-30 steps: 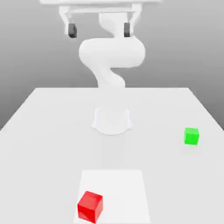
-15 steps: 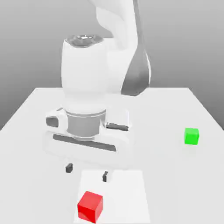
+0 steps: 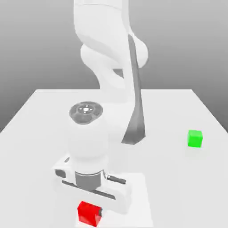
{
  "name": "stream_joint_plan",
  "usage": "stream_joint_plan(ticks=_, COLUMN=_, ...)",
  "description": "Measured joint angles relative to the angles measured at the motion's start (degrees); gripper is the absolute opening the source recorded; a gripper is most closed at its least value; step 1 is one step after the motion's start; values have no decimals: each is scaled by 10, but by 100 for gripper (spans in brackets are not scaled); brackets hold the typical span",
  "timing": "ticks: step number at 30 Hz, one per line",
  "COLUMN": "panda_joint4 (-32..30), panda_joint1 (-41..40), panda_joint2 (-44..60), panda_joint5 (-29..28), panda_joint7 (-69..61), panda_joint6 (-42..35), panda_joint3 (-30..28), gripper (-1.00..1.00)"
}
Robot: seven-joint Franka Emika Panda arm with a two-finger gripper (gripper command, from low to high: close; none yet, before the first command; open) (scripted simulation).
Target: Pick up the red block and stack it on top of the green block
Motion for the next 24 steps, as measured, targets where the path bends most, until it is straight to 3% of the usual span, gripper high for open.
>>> stream_joint_plan(ticks=3, panda_joint4=-10, panda_joint1=3, panda_joint2=-58, panda_joint5=1, panda_joint7=-1, panda_joint6=-47, panda_joint3=2, gripper=-100)
stream_joint_plan(ticks=8, panda_joint4=-52, panda_joint1=67, panda_joint2=-117, panda_joint5=24, panda_joint7=-9, panda_joint6=-62, panda_joint3=81, gripper=-100)
stream_joint_plan(ticks=24, panda_joint4=-200, panda_joint1=402, panda_joint2=-286, panda_joint5=143, panda_joint7=-63, panda_joint6=-75, panda_joint3=273, gripper=-100)
